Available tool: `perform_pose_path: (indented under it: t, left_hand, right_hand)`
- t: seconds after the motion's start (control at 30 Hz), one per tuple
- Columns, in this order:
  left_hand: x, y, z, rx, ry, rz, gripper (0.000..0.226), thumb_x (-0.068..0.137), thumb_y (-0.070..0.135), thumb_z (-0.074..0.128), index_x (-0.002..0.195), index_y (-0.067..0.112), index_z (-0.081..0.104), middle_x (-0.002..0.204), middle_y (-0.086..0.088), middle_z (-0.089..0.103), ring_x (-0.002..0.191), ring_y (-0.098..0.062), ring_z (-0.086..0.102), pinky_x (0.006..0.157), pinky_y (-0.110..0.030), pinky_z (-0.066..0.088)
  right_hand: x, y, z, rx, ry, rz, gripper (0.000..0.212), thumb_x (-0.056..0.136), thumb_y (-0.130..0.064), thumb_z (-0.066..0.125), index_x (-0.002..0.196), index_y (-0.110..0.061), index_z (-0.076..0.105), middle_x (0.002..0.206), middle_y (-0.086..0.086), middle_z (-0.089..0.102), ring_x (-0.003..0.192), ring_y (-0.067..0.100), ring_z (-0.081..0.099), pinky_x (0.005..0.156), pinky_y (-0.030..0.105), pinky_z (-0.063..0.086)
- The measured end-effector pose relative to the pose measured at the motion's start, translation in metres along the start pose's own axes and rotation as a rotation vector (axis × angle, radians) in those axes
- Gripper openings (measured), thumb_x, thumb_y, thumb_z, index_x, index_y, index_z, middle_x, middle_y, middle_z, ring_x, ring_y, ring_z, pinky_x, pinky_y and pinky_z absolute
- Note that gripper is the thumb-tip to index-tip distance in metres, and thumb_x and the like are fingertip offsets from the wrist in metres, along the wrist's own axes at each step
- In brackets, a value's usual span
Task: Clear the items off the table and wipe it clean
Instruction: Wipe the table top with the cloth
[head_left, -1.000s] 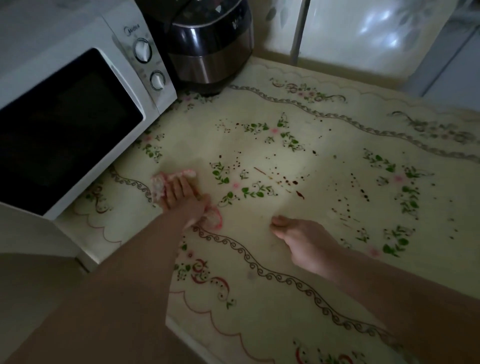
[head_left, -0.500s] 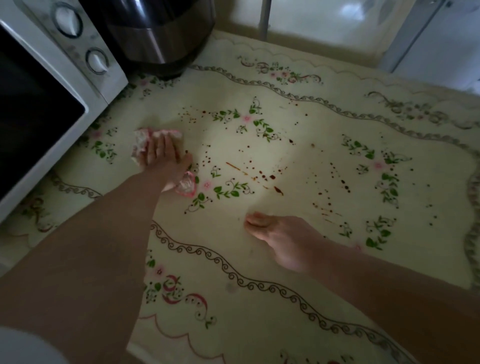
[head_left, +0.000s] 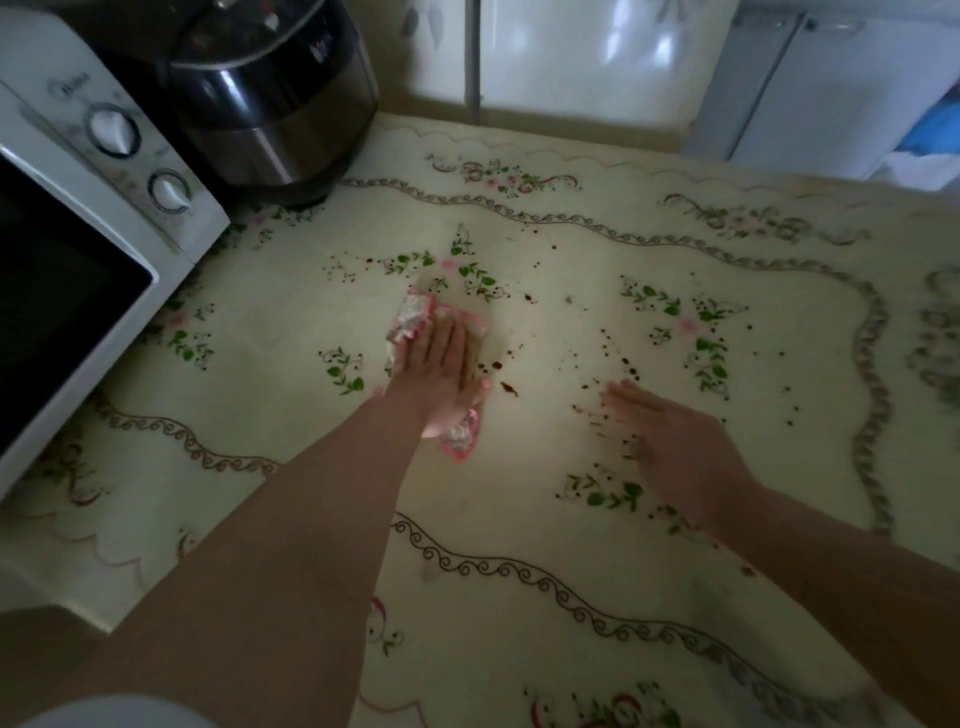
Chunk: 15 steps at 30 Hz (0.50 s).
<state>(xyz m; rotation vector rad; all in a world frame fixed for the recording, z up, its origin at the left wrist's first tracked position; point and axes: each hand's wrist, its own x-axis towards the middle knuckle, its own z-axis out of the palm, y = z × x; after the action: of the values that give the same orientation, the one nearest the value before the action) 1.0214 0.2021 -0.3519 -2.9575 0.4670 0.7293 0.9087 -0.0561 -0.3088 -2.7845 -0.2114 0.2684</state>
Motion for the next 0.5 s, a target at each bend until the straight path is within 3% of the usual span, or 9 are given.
perform_pose_path:
  t: [0.3,0.5]
  left_hand:
    - [-0.019,0.107,0.010,0.096,-0.025,0.168,0.075,0.097,0.056,0.007,0.146,0.012,-0.028,0.151,-0.009,-0.038,0.139,-0.027,-0.035,0.116,-0.049,-0.015]
    - [-0.037,0.169,0.017,0.103,-0.050,0.215,0.077,0.097,0.058,0.009,0.144,0.013,-0.031,0.150,-0.007,-0.041,0.138,-0.025,-0.038,0.116,-0.049,-0.015]
  right_hand:
    - [-0.072,0.090,-0.015,0.011,-0.035,0.364,0.070,0.087,0.002,0.036,0.149,-0.026,0.023,0.157,-0.012,0.015,0.141,0.010,0.027,0.112,0.032,0.030]
    - [-0.122,0.127,-0.015,-0.015,-0.071,0.361,0.070,0.088,-0.004,0.042,0.151,-0.023,0.018,0.158,-0.009,0.009,0.144,0.007,0.015,0.108,0.025,0.031]
